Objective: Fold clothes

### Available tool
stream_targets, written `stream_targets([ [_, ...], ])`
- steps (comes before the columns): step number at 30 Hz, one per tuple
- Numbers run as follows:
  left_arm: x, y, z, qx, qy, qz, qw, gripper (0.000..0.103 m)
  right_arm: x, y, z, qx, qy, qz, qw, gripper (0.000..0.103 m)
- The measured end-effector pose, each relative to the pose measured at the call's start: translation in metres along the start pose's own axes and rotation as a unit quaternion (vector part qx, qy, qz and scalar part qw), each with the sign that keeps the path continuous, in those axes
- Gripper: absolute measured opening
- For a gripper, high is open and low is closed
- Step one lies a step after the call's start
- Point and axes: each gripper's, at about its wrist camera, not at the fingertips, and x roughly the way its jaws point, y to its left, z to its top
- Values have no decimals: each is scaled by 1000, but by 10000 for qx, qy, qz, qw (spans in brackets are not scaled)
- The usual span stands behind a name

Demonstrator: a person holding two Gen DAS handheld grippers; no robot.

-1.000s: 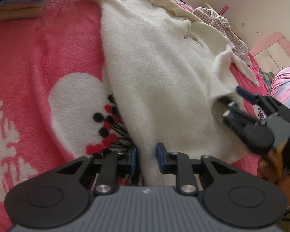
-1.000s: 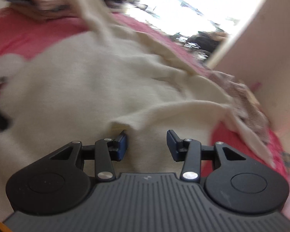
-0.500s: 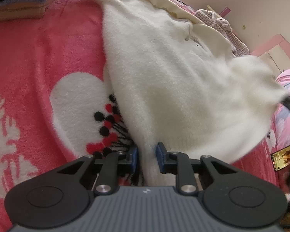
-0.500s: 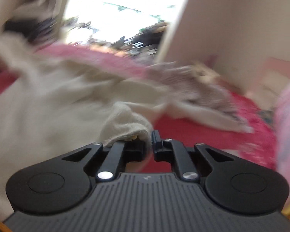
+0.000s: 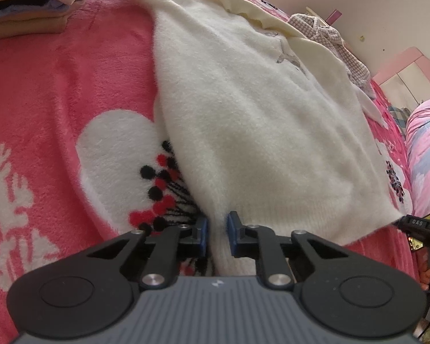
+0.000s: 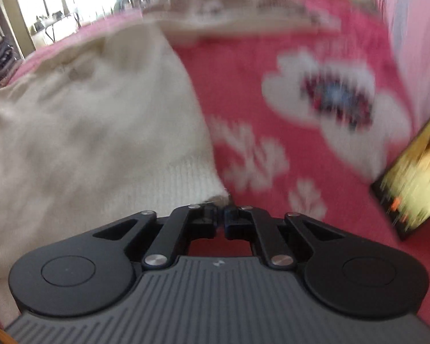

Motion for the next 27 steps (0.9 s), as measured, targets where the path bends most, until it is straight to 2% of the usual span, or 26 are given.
stream_targets([
  [1, 0, -1, 0, 39, -1, 10, 10000, 12, 1, -4, 1, 80, 83, 52, 9999, 8],
  [4, -4, -3, 0, 202, 33, 61, 9998, 9, -4, -13, 5, 262, 199, 142, 9994, 36],
  [5, -6, -3, 0, 266, 62, 62, 9996, 9, -10, -15, 7, 265, 195, 152, 9993, 41],
  [10, -24, 7, -1, 432, 258, -64, 9987, 9, -35, -24, 11, 91, 287, -64, 9995, 46],
  [12, -32, 14, -1, 345, 316, -91, 9989, 15, -45, -27, 13, 21, 324, -151, 9994, 47],
  [13, -35, 17, -1, 265, 314, -126, 9991, 24, -50, -31, 13, 43, 321, -161, 9993, 47],
  [14, -38, 20, 0, 195, 292, -200, 9992, 30, -53, -38, 13, 219, 279, -22, 9994, 47],
  [15, -38, 21, 2, 129, 264, -304, 9991, 32, -54, -45, 14, 486, 236, 276, 9982, 48],
  [17, -34, 19, 8, 4, 260, -576, 9980, 42, -52, -58, 17, 972, 148, 857, 9915, 49],
  [19, -23, 13, 10, -54, 378, -992, 9943, 48, -37, -60, 23, 1232, 58, 1364, 9829, 53],
  [20, -16, 10, 10, -52, 447, -1070, 9932, 48, -29, -60, 25, 1357, 38, 1577, 9781, 55],
  [22, -3, 1, 7, 12, 525, -947, 9941, 45, -5, -58, 27, 1526, 209, 1660, 9740, 55],
  [24, 4, -7, 3, 85, 470, -703, 9964, 35, 18, -56, 28, 1636, 418, 1645, 9718, 55],
  [25, 6, -11, 2, 128, 408, -576, 9974, 19, 27, -54, 25, 1634, 486, 1628, 9718, 55],
  [26, 5, -14, 1, 209, 344, -511, 9979, 10, 35, -53, 22, 1633, 554, 1611, 9718, 55],
  [27, 2, -17, 0, 313, 243, -503, 9979, 8, 41, -52, 19, 1654, 576, 1629, 9710, 54],
])
